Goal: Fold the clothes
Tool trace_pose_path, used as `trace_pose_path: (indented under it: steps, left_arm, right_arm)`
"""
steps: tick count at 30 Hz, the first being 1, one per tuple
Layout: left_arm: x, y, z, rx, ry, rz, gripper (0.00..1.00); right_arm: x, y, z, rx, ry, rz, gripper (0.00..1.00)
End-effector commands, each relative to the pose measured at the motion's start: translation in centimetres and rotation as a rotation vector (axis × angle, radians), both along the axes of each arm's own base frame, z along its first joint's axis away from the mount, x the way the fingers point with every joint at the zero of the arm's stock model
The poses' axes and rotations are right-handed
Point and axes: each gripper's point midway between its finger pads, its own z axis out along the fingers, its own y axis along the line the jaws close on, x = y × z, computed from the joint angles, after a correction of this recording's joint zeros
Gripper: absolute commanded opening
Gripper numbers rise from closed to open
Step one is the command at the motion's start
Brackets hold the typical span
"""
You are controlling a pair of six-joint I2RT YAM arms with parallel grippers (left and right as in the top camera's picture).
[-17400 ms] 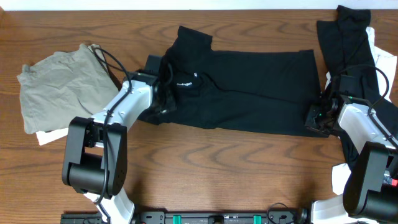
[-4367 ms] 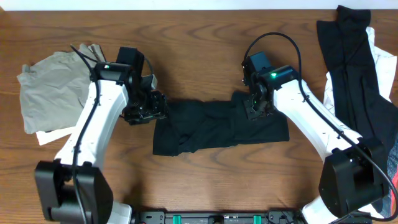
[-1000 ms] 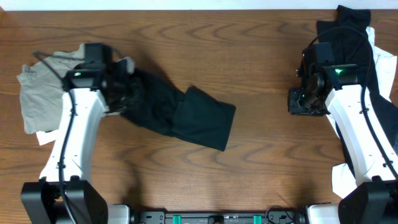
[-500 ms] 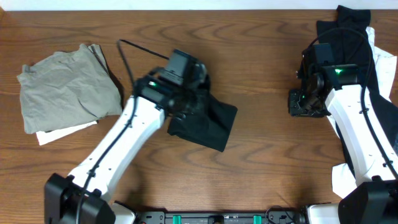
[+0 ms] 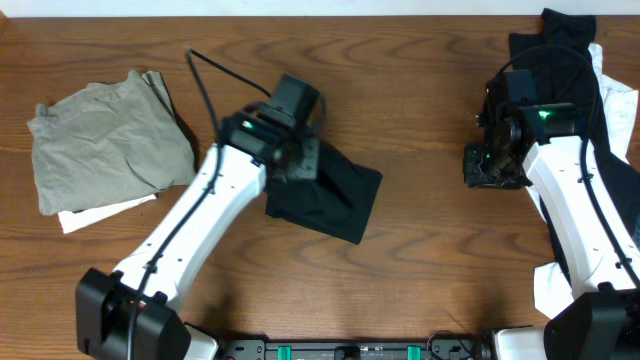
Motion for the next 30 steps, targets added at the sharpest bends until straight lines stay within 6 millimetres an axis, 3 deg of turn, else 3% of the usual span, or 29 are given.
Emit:
trace_pose_path:
  steps: [1, 8, 17, 20, 23, 30]
  left_arm:
    - [3.1, 3.6, 3.0, 0.124, -0.145, 0.052, 0.08]
    - [4.9, 4.5, 4.0, 0.138, -0.212, 0.046, 0.08]
    - [4.2, 4.7, 3.5, 0.182, -0.187, -0.029, 0.08]
    - [4.1, 4.6, 3.5, 0.188, -0.186, -0.043, 0.08]
    - [4.0, 4.1, 3.5, 0.182, -0.187, -0.059, 0.07]
    - [2.6, 0.5, 3.2, 0.171, -0.188, -0.157, 0.08]
  right_arm:
    - [0.3, -0.1, 0.6, -0.002, -0.020, 0.009, 0.35]
    - [0.3, -0.1, 0.5, -0.003, -0.018, 0.009, 0.35]
    - [0.3, -0.1, 0.5, -0.002, -0.018, 0.009, 0.35]
    - [0.2, 0.9, 0.5, 0.052, -0.013, 0.047, 0.35]
    - [0.2, 1.8, 0.5, 0.098, -0.012, 0.072, 0.35]
    - [0.3, 1.8, 0.5, 0.098, -0.015, 0.072, 0.35]
